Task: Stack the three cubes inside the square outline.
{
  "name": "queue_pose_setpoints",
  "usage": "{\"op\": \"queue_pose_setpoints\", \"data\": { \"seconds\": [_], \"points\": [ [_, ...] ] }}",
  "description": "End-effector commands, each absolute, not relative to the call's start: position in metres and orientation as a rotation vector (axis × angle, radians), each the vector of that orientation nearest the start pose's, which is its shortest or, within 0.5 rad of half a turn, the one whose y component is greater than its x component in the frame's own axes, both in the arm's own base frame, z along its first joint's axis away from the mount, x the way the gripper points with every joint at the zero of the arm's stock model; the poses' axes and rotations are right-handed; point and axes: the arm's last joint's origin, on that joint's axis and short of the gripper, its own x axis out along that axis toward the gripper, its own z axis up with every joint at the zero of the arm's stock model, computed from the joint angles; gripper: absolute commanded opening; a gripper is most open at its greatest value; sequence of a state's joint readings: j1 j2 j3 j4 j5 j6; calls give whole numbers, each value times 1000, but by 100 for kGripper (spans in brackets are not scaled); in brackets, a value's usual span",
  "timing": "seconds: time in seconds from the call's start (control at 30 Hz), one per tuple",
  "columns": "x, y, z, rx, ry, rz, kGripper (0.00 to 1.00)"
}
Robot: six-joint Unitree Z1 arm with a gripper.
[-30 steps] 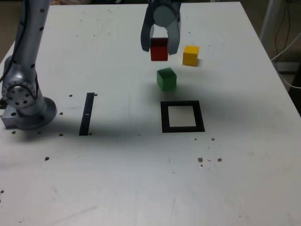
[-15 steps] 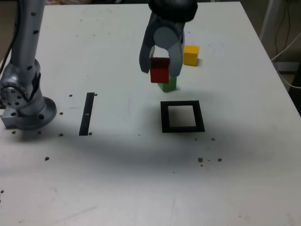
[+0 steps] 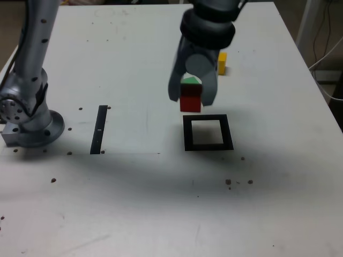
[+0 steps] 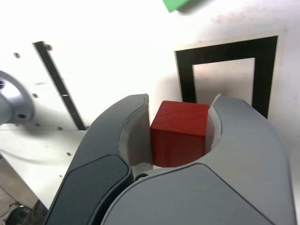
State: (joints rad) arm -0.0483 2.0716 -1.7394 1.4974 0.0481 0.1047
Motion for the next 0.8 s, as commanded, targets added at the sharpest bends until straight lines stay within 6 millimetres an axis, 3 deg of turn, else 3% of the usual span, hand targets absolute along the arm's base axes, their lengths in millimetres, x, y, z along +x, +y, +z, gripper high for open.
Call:
{"op": "queue_pose_setpoints", "data": {
  "seconds": [0.0, 0.77],
  "points": [
    [366, -18, 271, 157, 1832, -105, 29],
    [394, -14, 225, 114, 1863, -152, 29]
  ]
}}
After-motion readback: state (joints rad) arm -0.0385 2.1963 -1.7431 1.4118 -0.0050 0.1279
